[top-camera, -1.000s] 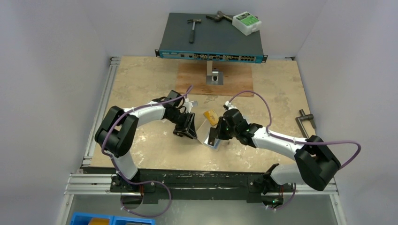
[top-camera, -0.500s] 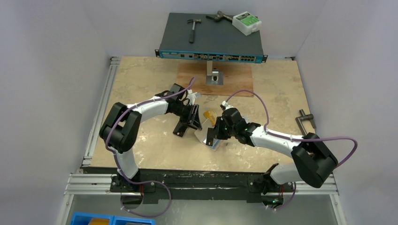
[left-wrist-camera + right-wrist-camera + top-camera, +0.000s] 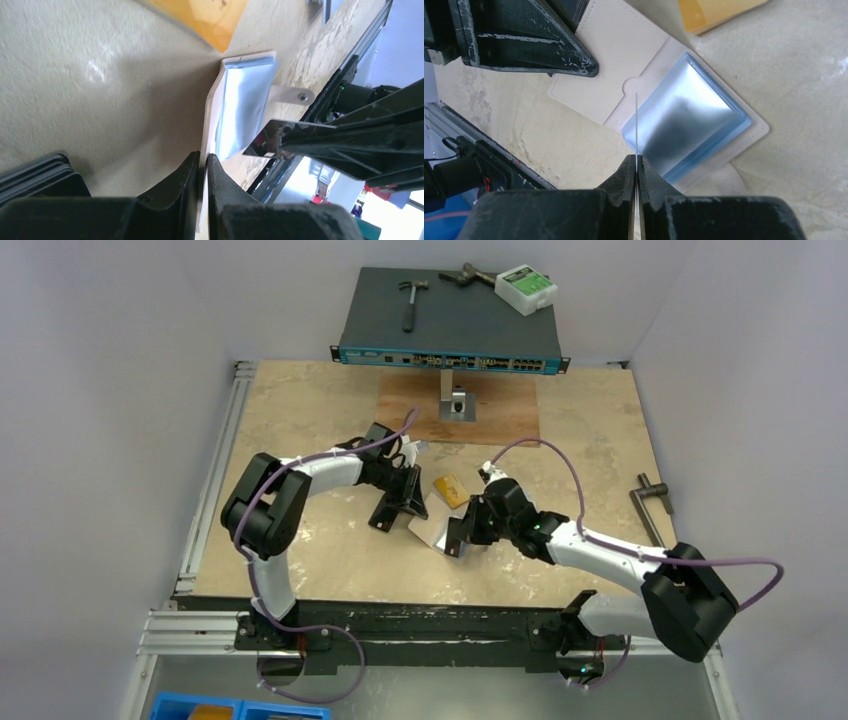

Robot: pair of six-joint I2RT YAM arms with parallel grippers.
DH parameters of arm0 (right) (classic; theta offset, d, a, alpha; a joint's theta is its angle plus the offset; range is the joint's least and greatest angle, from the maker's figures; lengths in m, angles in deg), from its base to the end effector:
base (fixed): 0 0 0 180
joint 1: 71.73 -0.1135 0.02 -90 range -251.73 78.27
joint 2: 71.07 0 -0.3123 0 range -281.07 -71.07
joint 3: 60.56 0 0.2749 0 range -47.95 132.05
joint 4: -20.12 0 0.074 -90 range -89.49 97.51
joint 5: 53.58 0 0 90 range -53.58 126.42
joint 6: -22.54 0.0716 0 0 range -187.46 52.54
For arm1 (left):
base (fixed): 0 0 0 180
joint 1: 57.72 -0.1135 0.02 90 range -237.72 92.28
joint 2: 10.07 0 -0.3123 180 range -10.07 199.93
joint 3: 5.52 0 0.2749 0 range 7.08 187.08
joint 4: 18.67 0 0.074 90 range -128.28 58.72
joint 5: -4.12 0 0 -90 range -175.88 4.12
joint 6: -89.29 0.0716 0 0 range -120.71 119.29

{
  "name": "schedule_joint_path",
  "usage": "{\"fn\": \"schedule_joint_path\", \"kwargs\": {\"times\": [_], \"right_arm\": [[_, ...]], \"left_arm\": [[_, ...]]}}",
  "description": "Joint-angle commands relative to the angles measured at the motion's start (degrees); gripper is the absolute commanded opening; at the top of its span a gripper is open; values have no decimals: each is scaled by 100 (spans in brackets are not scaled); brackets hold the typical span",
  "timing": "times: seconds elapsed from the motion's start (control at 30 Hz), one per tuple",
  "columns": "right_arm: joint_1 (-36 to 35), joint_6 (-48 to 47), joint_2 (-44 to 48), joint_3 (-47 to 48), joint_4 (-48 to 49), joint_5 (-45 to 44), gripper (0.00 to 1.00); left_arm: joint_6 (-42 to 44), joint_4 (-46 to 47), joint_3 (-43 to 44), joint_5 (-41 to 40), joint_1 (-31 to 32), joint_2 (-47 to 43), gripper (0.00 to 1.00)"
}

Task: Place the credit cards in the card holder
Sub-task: Open the card holder at the center of the board.

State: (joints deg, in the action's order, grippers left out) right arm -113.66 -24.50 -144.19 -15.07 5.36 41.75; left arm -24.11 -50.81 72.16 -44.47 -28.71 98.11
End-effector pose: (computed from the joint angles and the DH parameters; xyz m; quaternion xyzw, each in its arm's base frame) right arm 0.2040 0.1922 0.1869 -0.0106 0.9141 0.3035 0.2688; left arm 0.3382 -0.2417 0.1573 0.1280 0.9037 -0.4059 0.0468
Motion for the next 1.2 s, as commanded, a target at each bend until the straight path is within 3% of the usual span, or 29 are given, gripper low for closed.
{"fn": "schedule_joint_path", "kwargs": {"times": [0.0,0.57,1.17], "right_arm": [[67,252,626,-400,-50,-117,0],[410,693,2351,-1285,-902,310,0],[455,583,1607,-1386,-280,571,0]], "left_arm": [[-110,141,-307,59,3,-356,9],[36,28,-268,-32,3,-385,10],[172,-24,-279,-140,100,-410,11]]}}
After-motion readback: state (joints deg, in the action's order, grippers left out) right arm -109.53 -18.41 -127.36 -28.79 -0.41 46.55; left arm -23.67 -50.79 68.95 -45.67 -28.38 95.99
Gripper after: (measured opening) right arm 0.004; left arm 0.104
